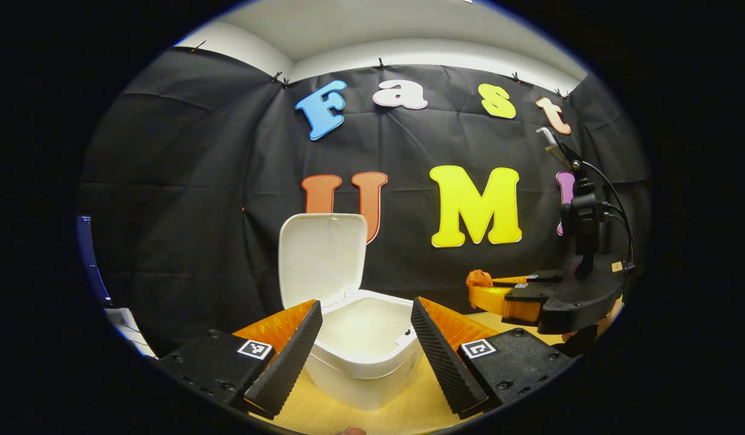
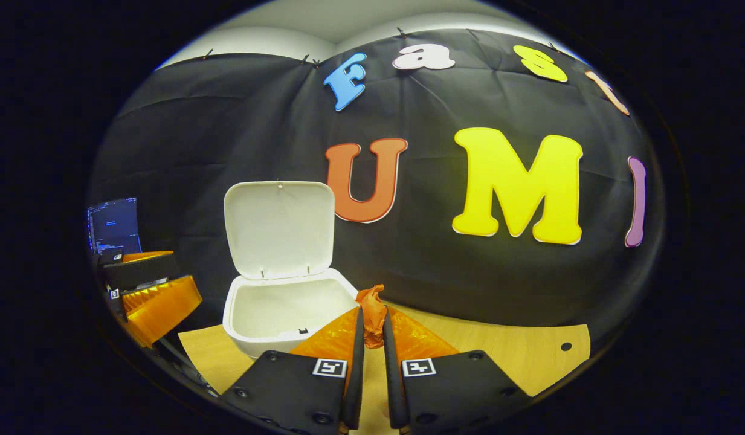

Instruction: Press the lid of the desktop garbage bin to open it, pick up the crumpled paper on the desktop and throw it into the bin, then pick up the pop can on the desktop and drop it into the bin, and finally close the garbage bin lid.

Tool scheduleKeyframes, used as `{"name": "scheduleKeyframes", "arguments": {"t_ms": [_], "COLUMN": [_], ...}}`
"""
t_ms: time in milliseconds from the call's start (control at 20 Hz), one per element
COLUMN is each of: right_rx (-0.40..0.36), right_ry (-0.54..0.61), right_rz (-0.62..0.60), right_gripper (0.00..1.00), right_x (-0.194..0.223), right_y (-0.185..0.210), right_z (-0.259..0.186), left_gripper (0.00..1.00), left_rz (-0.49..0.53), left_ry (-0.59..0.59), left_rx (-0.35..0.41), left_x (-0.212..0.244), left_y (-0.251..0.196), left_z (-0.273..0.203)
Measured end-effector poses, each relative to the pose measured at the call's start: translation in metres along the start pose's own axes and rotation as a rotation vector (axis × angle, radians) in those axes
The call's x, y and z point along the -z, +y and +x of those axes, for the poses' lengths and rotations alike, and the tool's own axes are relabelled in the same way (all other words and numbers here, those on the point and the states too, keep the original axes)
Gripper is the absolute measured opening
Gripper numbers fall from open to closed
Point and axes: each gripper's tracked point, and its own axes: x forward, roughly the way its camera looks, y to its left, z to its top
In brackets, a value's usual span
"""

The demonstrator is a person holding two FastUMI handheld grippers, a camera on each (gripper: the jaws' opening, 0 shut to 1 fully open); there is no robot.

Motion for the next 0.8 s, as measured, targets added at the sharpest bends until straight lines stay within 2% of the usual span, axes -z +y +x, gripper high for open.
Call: {"name": "scheduleKeyframes", "arguments": {"t_ms": [450,500,600,650,700,750,800], "right_rx": [-0.144,-0.170,-0.195,-0.197,-0.201,-0.202,-0.206], "right_ry": [0.009,0.014,0.027,0.036,0.045,0.051,0.053], "right_rz": [-0.055,-0.058,-0.056,-0.056,-0.055,-0.053,-0.049], "right_gripper": [0.19,0.22,0.29,0.35,0.48,0.56,0.72], "right_x": [-0.002,-0.001,0.003,0.006,0.010,0.013,0.014], "right_y": [0.081,0.090,0.100,0.101,0.103,0.103,0.104], "right_z": [0.046,0.049,0.058,0.062,0.064,0.065,0.066], "left_gripper": [0.97,0.97,0.97,0.97,0.97,0.97,0.97], "left_rz": [-0.002,-0.006,-0.015,-0.016,-0.016,-0.015,-0.015], "left_ry": [-0.007,-0.008,-0.006,-0.004,-0.002,0.001,0.002], "left_rx": [-0.109,-0.119,-0.136,-0.145,-0.153,-0.159,-0.165], "left_x": [0.000,0.000,0.001,0.003,0.004,0.005,0.006], "left_y": [0.052,0.055,0.062,0.064,0.066,0.068,0.070], "left_z": [-0.016,-0.018,-0.021,-0.023,-0.023,-0.023,-0.023]}}
